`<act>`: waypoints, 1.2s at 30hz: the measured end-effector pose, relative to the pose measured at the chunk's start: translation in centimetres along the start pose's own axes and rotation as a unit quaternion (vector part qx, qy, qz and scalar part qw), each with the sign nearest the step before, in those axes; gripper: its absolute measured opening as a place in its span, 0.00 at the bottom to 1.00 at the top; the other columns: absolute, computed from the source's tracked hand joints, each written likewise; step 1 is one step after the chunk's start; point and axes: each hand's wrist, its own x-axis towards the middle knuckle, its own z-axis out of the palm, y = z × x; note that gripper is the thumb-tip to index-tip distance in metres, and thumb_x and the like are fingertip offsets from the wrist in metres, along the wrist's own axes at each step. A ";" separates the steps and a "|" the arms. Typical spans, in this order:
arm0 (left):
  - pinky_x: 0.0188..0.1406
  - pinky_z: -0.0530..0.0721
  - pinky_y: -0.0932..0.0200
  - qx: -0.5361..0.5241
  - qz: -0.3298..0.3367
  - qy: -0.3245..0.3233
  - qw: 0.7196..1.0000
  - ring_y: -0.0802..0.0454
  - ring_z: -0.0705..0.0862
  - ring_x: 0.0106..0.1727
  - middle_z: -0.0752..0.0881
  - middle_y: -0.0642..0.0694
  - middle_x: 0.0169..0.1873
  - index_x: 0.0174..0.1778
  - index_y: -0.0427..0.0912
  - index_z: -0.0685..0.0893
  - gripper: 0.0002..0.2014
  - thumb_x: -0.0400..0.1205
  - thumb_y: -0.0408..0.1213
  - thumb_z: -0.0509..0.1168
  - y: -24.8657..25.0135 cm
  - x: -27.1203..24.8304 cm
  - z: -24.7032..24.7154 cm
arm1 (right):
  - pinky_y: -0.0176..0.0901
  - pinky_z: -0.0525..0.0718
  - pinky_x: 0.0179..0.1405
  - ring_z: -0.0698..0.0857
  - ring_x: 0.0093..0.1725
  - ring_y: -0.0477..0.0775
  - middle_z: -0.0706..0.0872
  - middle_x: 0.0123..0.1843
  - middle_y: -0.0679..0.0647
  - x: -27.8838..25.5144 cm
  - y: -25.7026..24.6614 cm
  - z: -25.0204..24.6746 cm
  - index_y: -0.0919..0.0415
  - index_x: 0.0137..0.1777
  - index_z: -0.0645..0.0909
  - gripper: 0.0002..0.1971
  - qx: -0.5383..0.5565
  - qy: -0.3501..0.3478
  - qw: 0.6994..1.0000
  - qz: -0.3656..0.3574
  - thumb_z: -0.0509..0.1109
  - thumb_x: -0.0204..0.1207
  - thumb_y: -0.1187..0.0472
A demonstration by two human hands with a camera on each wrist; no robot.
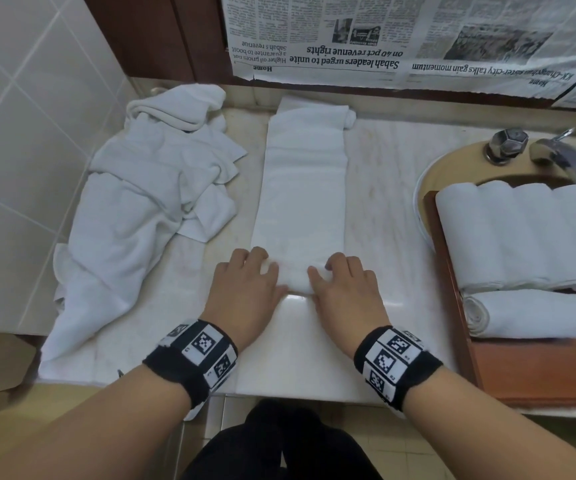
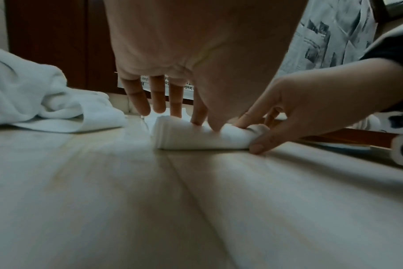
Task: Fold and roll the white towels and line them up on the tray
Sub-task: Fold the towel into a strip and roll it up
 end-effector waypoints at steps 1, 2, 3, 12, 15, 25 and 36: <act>0.42 0.83 0.44 0.005 0.012 -0.006 1.000 0.36 0.81 0.59 0.85 0.41 0.62 0.55 0.44 0.90 0.21 0.74 0.55 0.78 0.0 0.0 0.2 | 0.49 0.73 0.38 0.77 0.50 0.62 0.79 0.52 0.57 0.4 0.2 -0.1 0.56 0.59 0.86 0.22 0.010 -0.004 1.000 -0.004 0.76 0.63 0.68; 0.45 0.85 0.43 0.010 0.025 -0.010 1.000 0.36 0.82 0.62 0.85 0.40 0.65 0.57 0.42 0.90 0.26 0.70 0.55 0.80 -0.2 0.2 0.2 | 0.48 0.71 0.38 0.75 0.48 0.60 0.78 0.49 0.55 0.9 0.5 -0.3 0.56 0.57 0.86 0.19 0.026 -0.016 0.999 -0.011 0.76 0.64 0.67; 0.47 0.85 0.43 0.015 0.041 -0.017 0.999 0.36 0.83 0.63 0.86 0.40 0.65 0.58 0.41 0.89 0.28 0.67 0.53 0.82 -0.5 0.5 0.2 | 0.48 0.71 0.39 0.74 0.49 0.59 0.77 0.49 0.53 1.5 0.9 -0.7 0.56 0.56 0.86 0.15 0.045 -0.039 0.998 -0.021 0.75 0.69 0.65; 0.52 0.83 0.45 -0.069 0.121 -0.075 0.987 0.41 0.81 0.55 0.86 0.47 0.55 0.67 0.48 0.89 0.31 0.85 0.60 0.47 -3.9 4.3 -0.4 | 0.49 0.80 0.57 0.82 0.55 0.53 0.85 0.52 0.48 4.6 4.0 -3.5 0.44 0.61 0.78 0.10 0.286 -0.147 0.946 0.037 0.71 0.82 0.55; 0.60 0.79 0.43 -0.075 0.103 -0.110 0.986 0.43 0.74 0.57 0.81 0.50 0.58 0.67 0.54 0.89 0.36 0.83 0.64 0.39 -4.1 5.2 -1.0 | 0.47 0.77 0.50 0.80 0.52 0.56 0.82 0.48 0.49 4.5 3.3 -2.7 0.44 0.61 0.81 0.08 0.224 -0.113 0.968 0.017 0.65 0.86 0.56; 0.63 0.80 0.47 -0.172 -0.012 -0.094 0.981 0.50 0.81 0.59 0.89 0.56 0.50 0.61 0.58 0.84 0.12 0.84 0.54 0.67 -3.3 7.8 -2.1 | 0.62 0.82 0.64 0.79 0.72 0.71 0.81 0.73 0.68 2.9 0.7 0.2 0.57 0.66 0.86 0.27 0.039 0.012 0.999 0.022 0.80 0.64 0.62; 0.39 0.81 0.45 -0.045 0.005 0.080 0.996 0.38 0.80 0.49 0.83 0.42 0.51 0.47 0.45 0.91 0.16 0.75 0.55 0.77 -1.6 6.2 0.1 | 0.47 0.75 0.39 0.79 0.45 0.57 0.82 0.46 0.51 7.0 3.2 -0.1 0.57 0.58 0.82 0.19 0.039 0.012 0.998 -0.039 0.75 0.67 0.69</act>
